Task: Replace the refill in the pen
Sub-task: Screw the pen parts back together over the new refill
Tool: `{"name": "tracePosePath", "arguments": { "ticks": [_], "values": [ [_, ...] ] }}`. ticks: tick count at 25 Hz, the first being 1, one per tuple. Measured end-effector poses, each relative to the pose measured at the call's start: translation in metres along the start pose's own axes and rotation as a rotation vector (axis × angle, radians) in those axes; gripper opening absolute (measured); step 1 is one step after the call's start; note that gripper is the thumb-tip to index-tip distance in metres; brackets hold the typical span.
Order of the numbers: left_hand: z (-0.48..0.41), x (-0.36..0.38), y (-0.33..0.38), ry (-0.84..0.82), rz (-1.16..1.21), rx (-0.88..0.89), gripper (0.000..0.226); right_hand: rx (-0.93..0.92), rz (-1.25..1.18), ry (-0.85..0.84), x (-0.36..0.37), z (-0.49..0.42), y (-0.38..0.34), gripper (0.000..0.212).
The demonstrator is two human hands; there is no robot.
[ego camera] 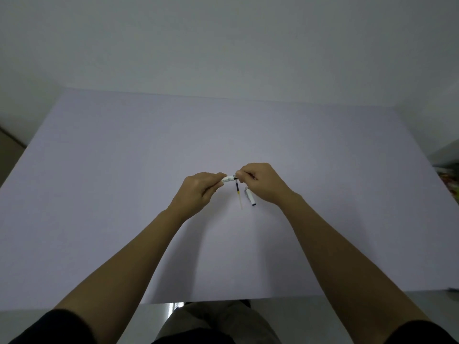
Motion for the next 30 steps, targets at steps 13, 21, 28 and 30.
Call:
{"name": "tracePosePath", "arguments": {
  "ticks": [13,21,28,30],
  "values": [
    [-0.002,0.012,-0.038,0.009,0.284,-0.365,0.02,0.397,0.081,0.27,0.003,0.008,0.108,0.019],
    [0.0,0.015,-0.047,-0.016,0.25,-0.362,0.019,0.468,0.214,0.144,0.041,0.0,0.131,0.026],
    [0.006,0.032,-0.053,-0.116,0.152,-0.316,0.018,0.682,-0.941,0.499,0.016,-0.003,0.127,0.001],
    [0.008,0.035,-0.056,-0.12,0.138,-0.326,0.018,0.634,-1.033,0.47,0.014,-0.006,0.116,0.005]
  ]
}}
Point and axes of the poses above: each hand's wrist, its own z-axis away from the middle knuckle, its own x-axis out of the palm, y = z × x, the point moved 8 cm from there along -z, towards the middle knuckle, and after that the axes turned 8 degrees about -z, right-handed, at the moved point
